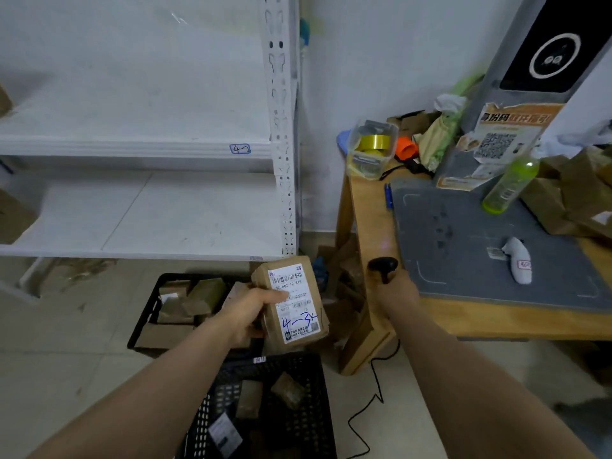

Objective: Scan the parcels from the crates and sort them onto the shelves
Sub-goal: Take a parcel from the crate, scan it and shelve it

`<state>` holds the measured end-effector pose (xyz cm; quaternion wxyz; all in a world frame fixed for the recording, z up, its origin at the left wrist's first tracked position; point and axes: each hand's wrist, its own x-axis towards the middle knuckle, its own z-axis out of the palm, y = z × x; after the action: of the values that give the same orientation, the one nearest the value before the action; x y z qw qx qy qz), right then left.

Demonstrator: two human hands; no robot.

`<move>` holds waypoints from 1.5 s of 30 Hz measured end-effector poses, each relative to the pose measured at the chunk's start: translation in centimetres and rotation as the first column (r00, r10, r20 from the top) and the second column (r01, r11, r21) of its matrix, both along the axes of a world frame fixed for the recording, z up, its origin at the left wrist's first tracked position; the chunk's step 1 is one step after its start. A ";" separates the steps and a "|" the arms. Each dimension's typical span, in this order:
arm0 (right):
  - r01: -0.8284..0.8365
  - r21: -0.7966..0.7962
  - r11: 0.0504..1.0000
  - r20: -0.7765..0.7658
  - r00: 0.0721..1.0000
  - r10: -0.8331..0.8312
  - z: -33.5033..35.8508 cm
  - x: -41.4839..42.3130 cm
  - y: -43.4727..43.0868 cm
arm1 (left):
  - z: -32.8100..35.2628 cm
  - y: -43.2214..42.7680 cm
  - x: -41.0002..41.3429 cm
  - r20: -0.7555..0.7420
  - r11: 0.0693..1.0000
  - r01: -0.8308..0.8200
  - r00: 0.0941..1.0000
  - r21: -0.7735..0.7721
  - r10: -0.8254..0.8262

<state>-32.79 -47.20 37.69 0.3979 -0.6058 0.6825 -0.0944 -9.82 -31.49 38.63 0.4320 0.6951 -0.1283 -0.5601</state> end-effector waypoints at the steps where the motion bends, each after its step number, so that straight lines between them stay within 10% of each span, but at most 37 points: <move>1: 0.031 0.006 1.000 -0.011 0.999 -0.031 -0.6 -0.2 -0.4 | -0.4 -0.3 -0.1 0.002 1.000 -0.002 1.000 0.008 0.002; 14: 0.055 0.117 0.992 -0.038 0.998 -0.051 -5.6 -0.1 -3.9 | -4.6 -0.7 0.8 0.094 0.997 -0.009 0.996 0.072 0.002; 23: -0.165 0.327 0.931 0.448 0.894 0.001 -1.0 3.2 1.1 | -3.7 0.8 5.5 0.161 0.962 -0.270 0.952 0.035 0.261; 45: -0.485 0.043 0.874 0.486 0.774 0.406 5.9 9.9 9.5 | 0.0 5.0 10.5 0.278 0.831 -0.552 0.789 -0.072 0.548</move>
<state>-22.93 -37.68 43.57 0.6085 -0.6748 0.4096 -0.0816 0.70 -26.46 38.59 0.5483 0.7787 0.0216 -0.3041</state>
